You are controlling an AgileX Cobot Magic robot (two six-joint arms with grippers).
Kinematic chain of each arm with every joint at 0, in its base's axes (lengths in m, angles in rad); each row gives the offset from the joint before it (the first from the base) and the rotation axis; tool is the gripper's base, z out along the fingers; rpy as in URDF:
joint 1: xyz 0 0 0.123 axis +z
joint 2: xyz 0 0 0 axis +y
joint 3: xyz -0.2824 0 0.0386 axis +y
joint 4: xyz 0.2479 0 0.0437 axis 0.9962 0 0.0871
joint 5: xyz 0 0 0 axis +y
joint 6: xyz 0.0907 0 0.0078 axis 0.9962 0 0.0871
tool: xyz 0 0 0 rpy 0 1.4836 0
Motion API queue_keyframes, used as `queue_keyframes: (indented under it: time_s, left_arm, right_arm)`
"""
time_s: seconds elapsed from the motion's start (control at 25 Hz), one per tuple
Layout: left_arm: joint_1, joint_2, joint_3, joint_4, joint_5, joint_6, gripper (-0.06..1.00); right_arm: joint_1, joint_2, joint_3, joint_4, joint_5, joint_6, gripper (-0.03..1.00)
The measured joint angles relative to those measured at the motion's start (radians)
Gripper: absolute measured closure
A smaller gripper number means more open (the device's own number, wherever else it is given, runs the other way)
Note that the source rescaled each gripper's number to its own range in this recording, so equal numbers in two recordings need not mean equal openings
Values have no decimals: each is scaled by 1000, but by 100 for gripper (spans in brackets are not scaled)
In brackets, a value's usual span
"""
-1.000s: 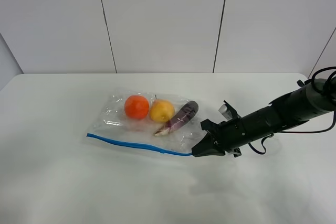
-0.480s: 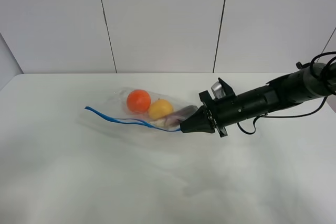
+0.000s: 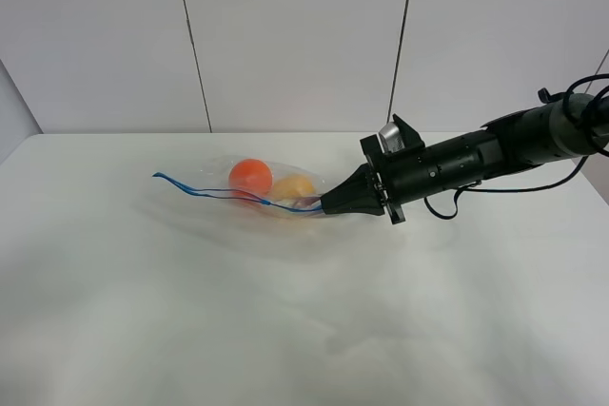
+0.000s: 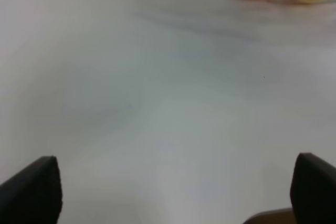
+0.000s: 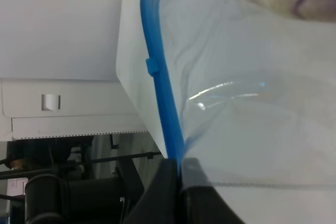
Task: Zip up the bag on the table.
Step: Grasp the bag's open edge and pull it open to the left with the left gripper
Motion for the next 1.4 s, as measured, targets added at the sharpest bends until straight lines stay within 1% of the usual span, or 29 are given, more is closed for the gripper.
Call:
queue_keyframes:
  time_s: [0.6,0.72,0.8,0.88,1.04,1.12,1.24,1.4]
  left_arm:
    - [0,0,0,0,-1,0,-6]
    - [0,5,-16,0,-17,0,-6]
    - [0,46,-42,0,-41,0,-6]
    - [0,128,-76,0,-76,0,-6]
    - [0,337,-157,0,-197,9,-6]
    - [0,453,-216,0,-268,13,-6]
    - [0,639,-320,-10,-347,16,-6]
    - [0,881,-460,-12,-411,54,-6]
  right_arm:
    - [0,0,-1,-1,6,2,96]
    - [0,0,-1,-2,6,2,96]
    - [0,0,-1,-2,6,2,96]
    - [0,0,-1,-2,6,6,96]
    - [0,0,-1,-3,6,7,96]
    - [0,0,-1,-3,6,7,96]
    - [0,0,-1,-3,6,7,96]
    - [0,0,-1,-4,5,8,96]
